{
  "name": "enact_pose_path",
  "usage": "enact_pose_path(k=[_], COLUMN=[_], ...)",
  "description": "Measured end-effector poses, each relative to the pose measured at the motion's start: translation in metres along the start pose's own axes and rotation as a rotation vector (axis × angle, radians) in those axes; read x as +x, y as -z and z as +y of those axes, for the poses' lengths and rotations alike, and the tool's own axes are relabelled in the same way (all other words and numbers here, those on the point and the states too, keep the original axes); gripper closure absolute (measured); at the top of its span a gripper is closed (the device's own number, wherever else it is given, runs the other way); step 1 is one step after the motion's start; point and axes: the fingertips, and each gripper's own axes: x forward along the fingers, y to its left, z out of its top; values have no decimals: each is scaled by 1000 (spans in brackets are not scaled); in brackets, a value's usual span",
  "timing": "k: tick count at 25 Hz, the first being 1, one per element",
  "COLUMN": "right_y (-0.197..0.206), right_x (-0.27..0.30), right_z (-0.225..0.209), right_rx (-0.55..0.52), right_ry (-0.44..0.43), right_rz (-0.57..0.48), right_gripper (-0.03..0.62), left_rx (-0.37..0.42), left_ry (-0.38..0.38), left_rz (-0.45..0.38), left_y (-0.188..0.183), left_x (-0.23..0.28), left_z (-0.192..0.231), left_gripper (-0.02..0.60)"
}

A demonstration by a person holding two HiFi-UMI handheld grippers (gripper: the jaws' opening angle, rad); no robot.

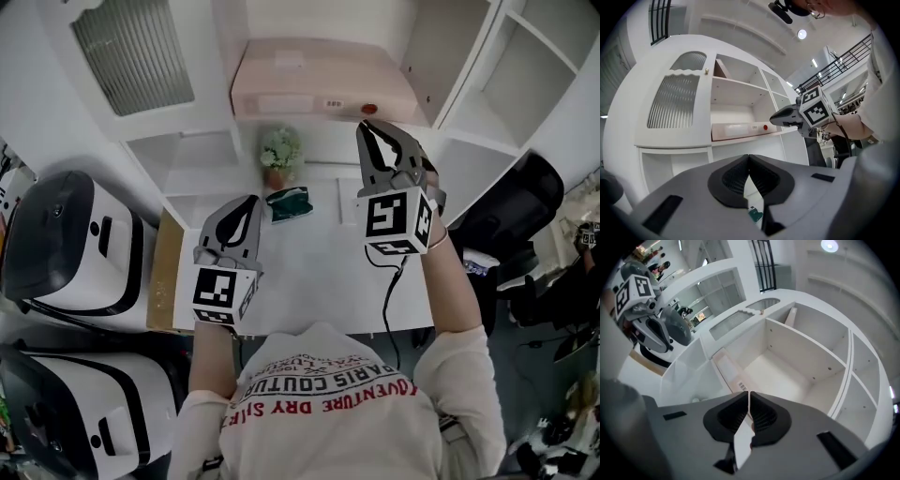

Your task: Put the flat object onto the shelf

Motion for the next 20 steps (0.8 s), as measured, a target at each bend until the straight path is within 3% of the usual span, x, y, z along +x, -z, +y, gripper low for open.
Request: enact_pose_path(k=[6, 14, 20], right_y=[20, 78, 102], right_x=[-28, -57, -60], right_z=[25, 69, 76], right_rx=[246, 571, 637], right_ry=[-38, -91, -89], right_rz=[-58, 7, 26], right_gripper=[566, 568, 566], left_rx=[-7, -28, -46], left_ry=[14, 25, 36], left_rz=[-6, -16, -26], left_y=[-3, -1, 0], left_x=[6, 8, 7], left_z=[-5, -13, -13], left_gripper=[568, 568, 568])
